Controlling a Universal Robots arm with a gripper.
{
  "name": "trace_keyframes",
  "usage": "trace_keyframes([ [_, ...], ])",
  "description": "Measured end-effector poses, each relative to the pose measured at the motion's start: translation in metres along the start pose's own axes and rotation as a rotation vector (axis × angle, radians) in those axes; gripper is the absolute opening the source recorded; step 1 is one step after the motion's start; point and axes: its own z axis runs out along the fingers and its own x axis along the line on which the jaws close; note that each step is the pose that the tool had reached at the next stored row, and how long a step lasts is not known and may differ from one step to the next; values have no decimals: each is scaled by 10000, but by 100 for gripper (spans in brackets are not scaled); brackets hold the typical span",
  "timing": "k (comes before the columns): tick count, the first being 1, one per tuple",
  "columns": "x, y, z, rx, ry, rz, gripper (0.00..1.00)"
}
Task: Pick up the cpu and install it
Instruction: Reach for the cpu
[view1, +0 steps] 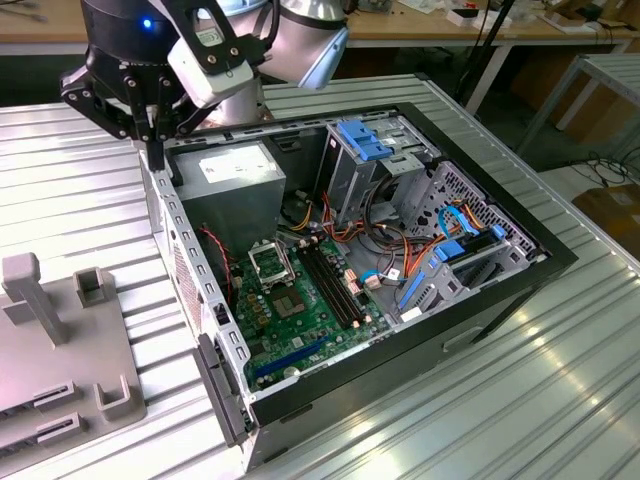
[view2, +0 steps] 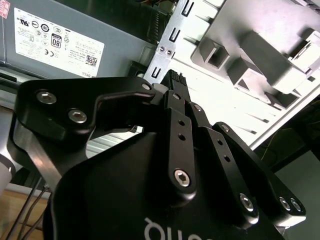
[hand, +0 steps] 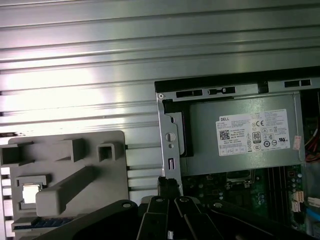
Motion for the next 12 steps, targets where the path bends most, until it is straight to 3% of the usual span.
trace_keyframes([
  [12,42,-3,1,0,1,0,11],
])
